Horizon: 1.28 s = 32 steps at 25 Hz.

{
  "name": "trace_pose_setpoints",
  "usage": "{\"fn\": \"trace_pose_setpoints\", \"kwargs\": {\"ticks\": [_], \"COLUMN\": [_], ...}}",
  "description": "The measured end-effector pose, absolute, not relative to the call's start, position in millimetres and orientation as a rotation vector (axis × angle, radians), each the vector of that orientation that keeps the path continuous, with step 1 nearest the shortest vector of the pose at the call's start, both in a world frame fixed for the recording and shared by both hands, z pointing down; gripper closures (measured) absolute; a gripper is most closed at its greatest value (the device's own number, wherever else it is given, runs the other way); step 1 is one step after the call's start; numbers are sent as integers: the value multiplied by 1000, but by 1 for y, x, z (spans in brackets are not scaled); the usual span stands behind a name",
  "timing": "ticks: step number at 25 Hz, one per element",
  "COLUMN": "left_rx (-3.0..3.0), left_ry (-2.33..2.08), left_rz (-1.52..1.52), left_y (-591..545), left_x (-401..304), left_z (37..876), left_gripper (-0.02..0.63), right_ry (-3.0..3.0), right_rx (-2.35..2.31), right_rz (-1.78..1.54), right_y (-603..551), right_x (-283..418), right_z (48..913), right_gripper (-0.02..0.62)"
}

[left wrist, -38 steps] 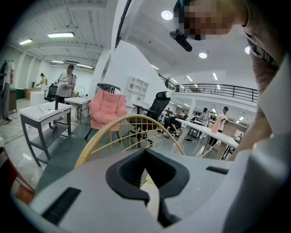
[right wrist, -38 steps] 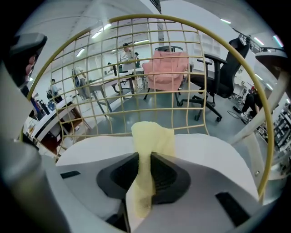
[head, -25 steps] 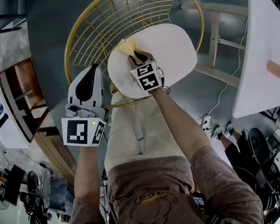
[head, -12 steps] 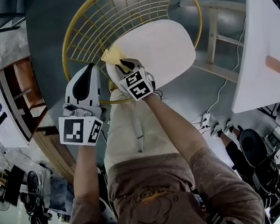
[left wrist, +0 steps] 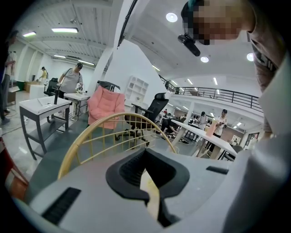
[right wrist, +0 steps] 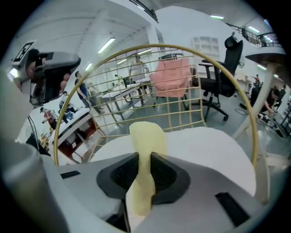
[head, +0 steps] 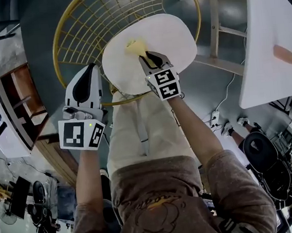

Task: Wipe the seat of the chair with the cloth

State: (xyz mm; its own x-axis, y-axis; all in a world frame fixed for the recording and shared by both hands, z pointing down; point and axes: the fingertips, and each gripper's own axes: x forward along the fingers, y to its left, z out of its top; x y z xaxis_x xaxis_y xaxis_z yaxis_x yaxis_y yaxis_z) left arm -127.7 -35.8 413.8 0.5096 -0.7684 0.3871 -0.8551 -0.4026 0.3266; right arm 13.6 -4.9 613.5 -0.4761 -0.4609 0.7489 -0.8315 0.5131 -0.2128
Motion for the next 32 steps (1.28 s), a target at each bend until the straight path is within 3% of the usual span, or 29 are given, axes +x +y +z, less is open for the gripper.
{"fn": "trace_pose_setpoints", "kwargs": {"ticks": [9, 15, 32], "left_rx": [2302, 2319, 2320], "left_ry": [-1277, -1261, -1260], "left_rz": [264, 277, 297], "left_y": [-34, -33, -34], "left_x": [-108, -99, -96], "left_z": [411, 410, 416], "left_gripper": [597, 598, 597], "right_ry": [-1963, -1853, -1801], "right_rx": [1337, 1447, 1421], "right_rz": [653, 629, 657], "right_y": [-39, -54, -56], "right_x": [152, 209, 204], "right_z": [587, 589, 627], "right_gripper": [500, 500, 500]}}
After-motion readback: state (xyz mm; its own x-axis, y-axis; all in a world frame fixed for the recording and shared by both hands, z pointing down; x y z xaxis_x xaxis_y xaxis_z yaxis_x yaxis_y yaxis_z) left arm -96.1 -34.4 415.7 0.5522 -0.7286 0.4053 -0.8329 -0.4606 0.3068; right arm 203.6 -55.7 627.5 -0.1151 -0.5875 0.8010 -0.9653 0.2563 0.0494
